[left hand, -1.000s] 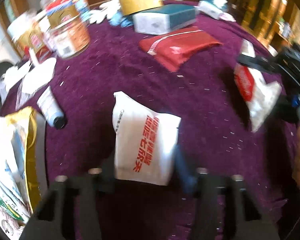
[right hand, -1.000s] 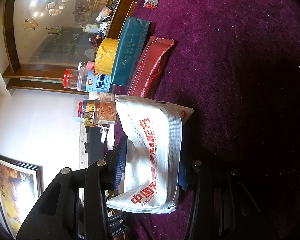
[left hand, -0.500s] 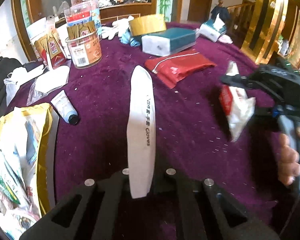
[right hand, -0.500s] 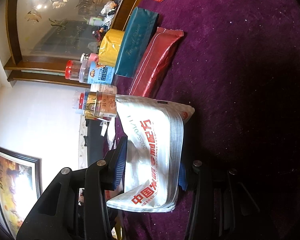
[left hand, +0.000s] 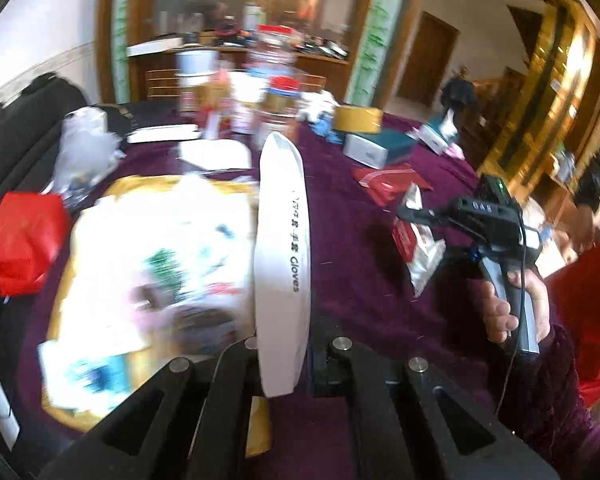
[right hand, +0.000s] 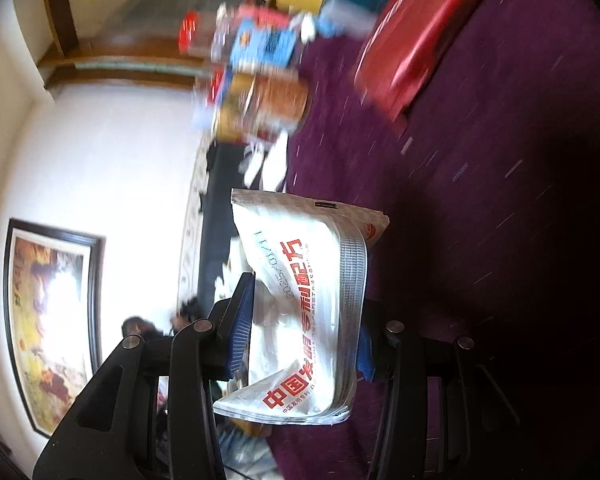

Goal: Organize soft objects
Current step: 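Carry the glove packet and white bag into the tray, opening both tools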

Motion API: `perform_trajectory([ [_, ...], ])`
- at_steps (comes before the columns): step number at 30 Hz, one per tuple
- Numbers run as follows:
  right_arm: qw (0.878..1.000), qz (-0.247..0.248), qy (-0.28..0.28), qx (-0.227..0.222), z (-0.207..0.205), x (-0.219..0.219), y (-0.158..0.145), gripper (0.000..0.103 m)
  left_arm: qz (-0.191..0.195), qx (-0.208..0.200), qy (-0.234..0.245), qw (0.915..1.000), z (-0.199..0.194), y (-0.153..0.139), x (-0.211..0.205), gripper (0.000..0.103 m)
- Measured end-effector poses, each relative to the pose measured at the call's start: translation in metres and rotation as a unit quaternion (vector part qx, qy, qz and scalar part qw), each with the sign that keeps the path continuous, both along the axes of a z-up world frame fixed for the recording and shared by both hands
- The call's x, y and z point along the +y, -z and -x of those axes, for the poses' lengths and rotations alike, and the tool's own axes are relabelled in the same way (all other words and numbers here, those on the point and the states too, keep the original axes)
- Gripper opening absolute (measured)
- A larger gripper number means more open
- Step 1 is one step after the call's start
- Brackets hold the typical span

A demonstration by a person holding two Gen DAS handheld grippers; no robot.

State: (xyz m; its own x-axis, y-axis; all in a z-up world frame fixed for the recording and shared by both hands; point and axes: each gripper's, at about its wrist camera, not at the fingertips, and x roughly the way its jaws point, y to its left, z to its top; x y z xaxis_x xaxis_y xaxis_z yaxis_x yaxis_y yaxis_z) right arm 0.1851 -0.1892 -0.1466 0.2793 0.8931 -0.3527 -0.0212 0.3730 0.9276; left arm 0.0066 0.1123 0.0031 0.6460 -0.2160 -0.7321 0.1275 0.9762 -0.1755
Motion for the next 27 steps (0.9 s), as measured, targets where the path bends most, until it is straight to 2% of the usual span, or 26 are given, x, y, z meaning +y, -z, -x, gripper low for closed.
perform_trajectory([
  [3, 1.000, 0.002, -0.024, -0.002, 0.004, 0.037, -0.011, 0.044, -0.001, 0.003, -0.024, 0.9997, 0.007, 0.000, 0.035, 0.003],
  [6, 0.999, 0.001, -0.051, -0.015, 0.003, 0.082, -0.031, 0.044, 0.006, 0.023, -0.028, 0.9993, 0.003, 0.010, 0.056, 0.003],
  [11, 0.993, 0.015, -0.106, -0.051, -0.001, 0.173, -0.072, 0.044, 0.014, 0.060, -0.004, 0.9981, -0.010, 0.030, 0.068, 0.003],
  [13, 0.990, 0.027, -0.123, -0.064, -0.001, 0.206, -0.083, 0.044, 0.019, 0.075, 0.012, 0.9969, -0.015, 0.037, 0.070, 0.003],
  [17, 0.984, 0.072, -0.141, -0.086, -0.003, 0.262, -0.091, 0.044, 0.028, 0.098, 0.013, 0.9947, -0.017, 0.044, 0.079, 0.004],
  [20, 0.977, 0.129, -0.132, -0.109, -0.005, 0.283, -0.093, 0.045, -0.022, 0.107, 0.005, 0.9940, -0.020, 0.046, 0.081, 0.005],
  [22, 0.968, 0.172, -0.136, -0.120, -0.009, 0.295, -0.091, 0.052, -0.045, 0.107, 0.010, 0.9932, -0.020, 0.046, 0.080, 0.009],
  [23, 0.965, 0.185, -0.137, -0.123, -0.009, 0.293, -0.090, 0.059, -0.058, 0.110, 0.016, 0.9921, -0.020, 0.045, 0.078, 0.011],
  [27, 0.957, 0.207, -0.136, -0.154, -0.006, 0.290, -0.098, 0.060, -0.074, 0.102, 0.026, 0.9917, -0.018, 0.037, 0.079, 0.012],
])
